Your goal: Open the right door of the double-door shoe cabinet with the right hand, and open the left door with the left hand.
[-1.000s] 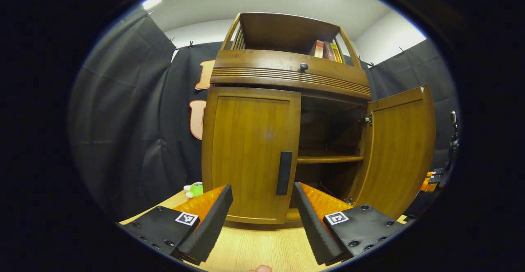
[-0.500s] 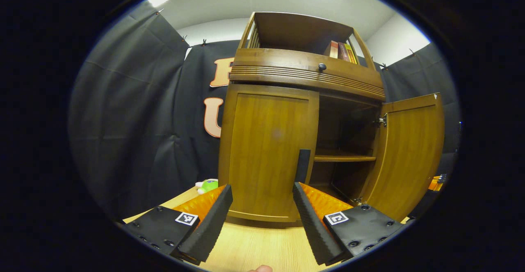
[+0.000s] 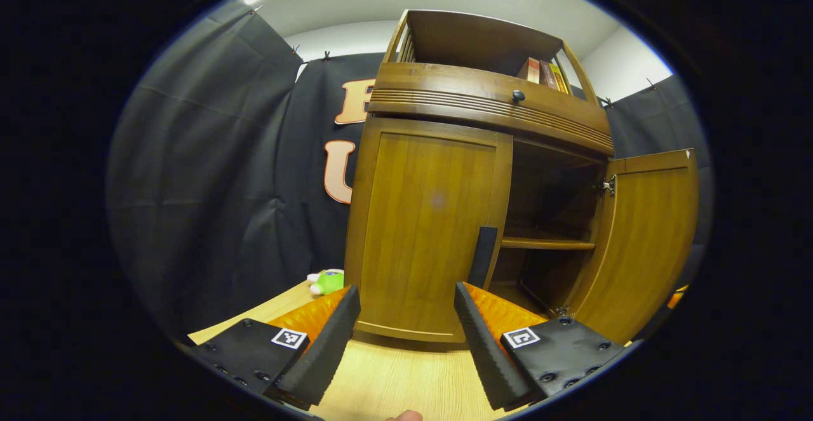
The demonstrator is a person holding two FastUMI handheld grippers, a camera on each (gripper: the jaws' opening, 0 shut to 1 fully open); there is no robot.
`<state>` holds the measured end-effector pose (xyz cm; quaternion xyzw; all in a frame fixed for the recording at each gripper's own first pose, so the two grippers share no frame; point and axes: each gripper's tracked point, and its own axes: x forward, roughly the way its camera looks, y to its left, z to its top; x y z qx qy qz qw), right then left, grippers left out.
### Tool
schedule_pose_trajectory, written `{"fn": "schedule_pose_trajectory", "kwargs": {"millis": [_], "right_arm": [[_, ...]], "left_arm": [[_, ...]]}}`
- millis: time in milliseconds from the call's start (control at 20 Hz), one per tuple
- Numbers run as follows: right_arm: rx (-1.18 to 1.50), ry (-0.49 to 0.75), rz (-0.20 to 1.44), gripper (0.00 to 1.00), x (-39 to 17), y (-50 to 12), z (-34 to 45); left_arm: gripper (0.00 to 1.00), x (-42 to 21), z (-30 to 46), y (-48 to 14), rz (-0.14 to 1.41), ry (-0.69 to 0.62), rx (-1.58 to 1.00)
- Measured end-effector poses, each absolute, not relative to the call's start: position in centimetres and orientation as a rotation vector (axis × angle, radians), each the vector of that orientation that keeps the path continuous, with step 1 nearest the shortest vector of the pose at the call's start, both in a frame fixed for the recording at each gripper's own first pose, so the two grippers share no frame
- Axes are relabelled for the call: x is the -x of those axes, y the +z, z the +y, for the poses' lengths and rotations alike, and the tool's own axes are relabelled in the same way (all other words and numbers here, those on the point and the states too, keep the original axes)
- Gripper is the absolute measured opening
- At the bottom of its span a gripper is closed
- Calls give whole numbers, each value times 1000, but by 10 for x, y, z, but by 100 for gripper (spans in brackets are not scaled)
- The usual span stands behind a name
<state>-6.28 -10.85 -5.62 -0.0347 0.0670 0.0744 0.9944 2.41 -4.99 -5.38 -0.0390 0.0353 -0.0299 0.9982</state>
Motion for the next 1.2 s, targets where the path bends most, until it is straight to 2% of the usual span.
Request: {"fn": "schedule_pose_trajectory", "kwargs": {"millis": [150,200,300,350,500,650,700,750,850,900,950,1000,1200], "right_arm": [[27,175,20,7,41,-24,-65],[0,179,-30,12,36,-13,-55],[-31,162,-93,14,22,1,-46],[-40,146,-114,7,16,8,-48],[-61,97,-115,49,7,10,-60],[-30,77,-105,92,10,0,-66],[-31,69,-109,92,13,1,-69],[-44,66,-107,93,17,0,-69],[-79,72,-96,96,24,-1,-68],[-93,76,-97,86,27,0,-69],[-99,74,-100,92,31,1,-70],[-95,62,-101,87,34,2,-76],[-44,14,-77,87,44,-3,-94]], "left_arm": [[94,-28,-58,-57,85,-85,49],[94,-27,-61,-54,80,-97,43],[94,-27,-67,-51,70,-118,39],[94,-27,-72,-51,72,-136,50],[96,-34,-91,-54,105,-209,120],[95,-52,-99,-50,91,-225,106],[94,-62,-107,-49,86,-238,94],[99,-71,-117,-49,90,-267,91],[95,-91,-136,-50,97,-306,75],[95,-103,-141,-54,98,-311,48],[95,-116,-147,-55,90,-312,21],[96,-128,-155,-61,97,-320,12],[95,-167,-172,-90,172,-312,23]]}}
